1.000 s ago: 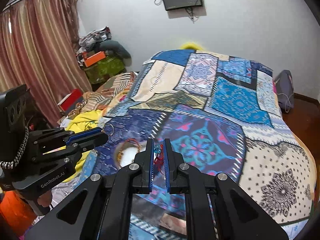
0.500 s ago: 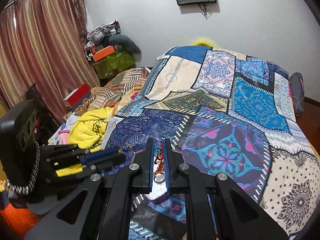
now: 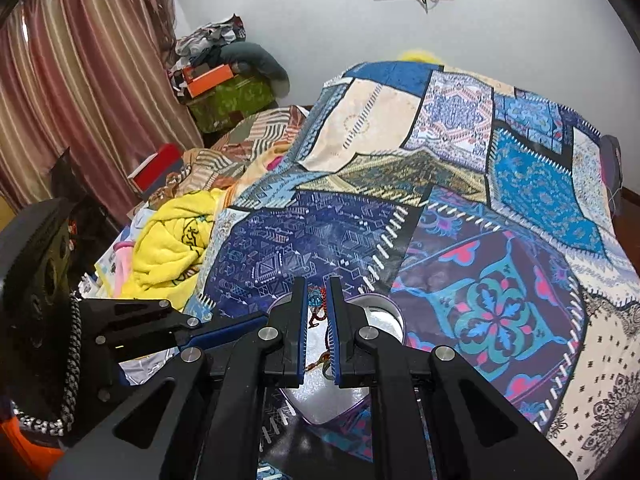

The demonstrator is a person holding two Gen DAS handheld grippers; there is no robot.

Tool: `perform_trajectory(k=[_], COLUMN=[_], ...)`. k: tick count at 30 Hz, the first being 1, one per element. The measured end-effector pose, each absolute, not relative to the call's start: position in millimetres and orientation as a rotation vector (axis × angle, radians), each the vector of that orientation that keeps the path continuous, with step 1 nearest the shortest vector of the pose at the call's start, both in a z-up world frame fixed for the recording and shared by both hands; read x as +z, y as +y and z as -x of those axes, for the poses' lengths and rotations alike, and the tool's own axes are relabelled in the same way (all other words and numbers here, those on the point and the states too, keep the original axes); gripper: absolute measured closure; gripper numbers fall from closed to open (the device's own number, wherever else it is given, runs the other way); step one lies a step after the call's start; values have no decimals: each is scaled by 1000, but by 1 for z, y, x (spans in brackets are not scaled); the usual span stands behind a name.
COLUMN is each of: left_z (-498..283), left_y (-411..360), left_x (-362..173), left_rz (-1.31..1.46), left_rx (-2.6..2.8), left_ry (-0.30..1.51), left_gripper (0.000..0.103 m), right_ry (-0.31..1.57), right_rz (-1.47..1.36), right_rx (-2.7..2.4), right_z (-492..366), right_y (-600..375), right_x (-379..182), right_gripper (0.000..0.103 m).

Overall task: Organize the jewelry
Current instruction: 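Carry the ring and keychain over the heart tin and open both grippers, then grasp the silver star charm with the right gripper while the left gripper moves toward a small ring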

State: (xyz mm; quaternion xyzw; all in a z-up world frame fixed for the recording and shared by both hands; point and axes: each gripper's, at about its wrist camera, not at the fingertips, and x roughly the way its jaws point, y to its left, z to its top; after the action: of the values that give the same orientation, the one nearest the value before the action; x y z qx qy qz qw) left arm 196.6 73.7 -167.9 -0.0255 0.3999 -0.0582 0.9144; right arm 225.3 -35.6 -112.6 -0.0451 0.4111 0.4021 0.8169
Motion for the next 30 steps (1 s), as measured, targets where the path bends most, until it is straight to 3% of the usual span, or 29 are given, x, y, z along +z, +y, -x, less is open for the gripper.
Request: perform_trajectory(k=[11,13,17,23,25,30], left_z=[-194,-193,-190,-186,-185,-179], left_y=[75,76,79,85,84,79], left_x=[-170,-169,-165,-160,-157,-148], left_rz=[53,57,52,68,68,68], left_rx=[-112,-105,-59,-26,-18,-15], left_ry=[840,839,823,828,826,819], left_gripper=[94,91,64,63,63,60], right_ry=[926,924,873,825,799,778], right_rz=[143,152,168,178,176,162], right_rx=[869,866,827,777,746,713], right_z=[-220,-219,-214,-208,-206,-202], right_y=[-30,-31,-37,-48,-54,-73], right_x=[-122,-120,-113,-101,-96,-86], right_gripper=[95,90,80,67,58,55])
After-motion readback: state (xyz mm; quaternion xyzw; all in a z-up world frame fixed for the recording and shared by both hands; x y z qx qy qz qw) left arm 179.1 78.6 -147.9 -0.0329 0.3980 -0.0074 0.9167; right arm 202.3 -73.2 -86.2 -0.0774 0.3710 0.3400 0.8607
